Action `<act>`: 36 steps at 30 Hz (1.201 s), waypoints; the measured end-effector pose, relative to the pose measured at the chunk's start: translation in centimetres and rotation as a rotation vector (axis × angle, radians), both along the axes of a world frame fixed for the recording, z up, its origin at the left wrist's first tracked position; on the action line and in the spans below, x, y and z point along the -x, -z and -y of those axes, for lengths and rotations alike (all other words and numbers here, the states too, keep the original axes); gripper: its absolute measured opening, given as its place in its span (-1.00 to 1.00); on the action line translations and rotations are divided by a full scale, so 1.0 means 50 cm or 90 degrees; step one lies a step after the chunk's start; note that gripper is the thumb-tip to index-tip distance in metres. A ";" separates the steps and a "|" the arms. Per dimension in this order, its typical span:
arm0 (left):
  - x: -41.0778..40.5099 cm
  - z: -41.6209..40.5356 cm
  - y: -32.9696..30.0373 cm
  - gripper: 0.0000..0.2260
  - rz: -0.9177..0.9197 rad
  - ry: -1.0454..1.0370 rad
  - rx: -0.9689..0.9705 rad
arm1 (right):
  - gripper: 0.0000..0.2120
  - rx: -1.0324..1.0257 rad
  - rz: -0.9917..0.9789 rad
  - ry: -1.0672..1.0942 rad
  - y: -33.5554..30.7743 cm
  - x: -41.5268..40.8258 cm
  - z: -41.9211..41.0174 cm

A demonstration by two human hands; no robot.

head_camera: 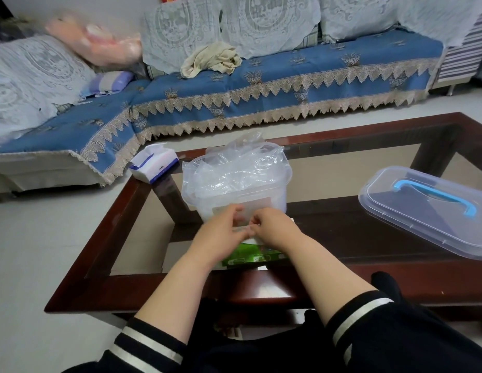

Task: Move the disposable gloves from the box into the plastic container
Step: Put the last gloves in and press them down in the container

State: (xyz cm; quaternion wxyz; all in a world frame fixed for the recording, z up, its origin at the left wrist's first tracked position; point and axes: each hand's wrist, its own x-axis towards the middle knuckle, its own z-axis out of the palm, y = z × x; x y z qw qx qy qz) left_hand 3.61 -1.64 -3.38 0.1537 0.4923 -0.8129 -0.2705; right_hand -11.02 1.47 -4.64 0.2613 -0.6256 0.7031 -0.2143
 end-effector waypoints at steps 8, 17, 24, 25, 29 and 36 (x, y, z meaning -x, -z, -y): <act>0.024 0.007 0.056 -0.47 0.045 -0.003 -0.055 | -0.79 0.119 0.188 0.050 -0.036 0.000 -0.010; 0.004 0.003 -0.014 -0.84 -0.325 -0.053 -0.190 | -0.78 0.333 0.560 0.224 -0.093 0.033 -0.037; 0.005 -0.023 -0.105 -0.35 -0.488 0.012 -0.217 | -0.68 0.325 0.597 0.266 -0.101 0.037 -0.039; 0.008 -0.020 -0.109 -0.41 -0.440 0.021 -0.184 | -0.67 0.327 0.599 0.272 -0.101 0.036 -0.040; 0.041 -0.008 -0.125 -0.64 -0.385 -0.001 -0.133 | -0.64 0.321 0.600 0.289 -0.099 0.045 -0.037; 0.083 0.090 -0.217 -0.88 -0.317 -0.099 0.011 | -0.78 0.306 0.729 0.422 -0.095 0.082 -0.030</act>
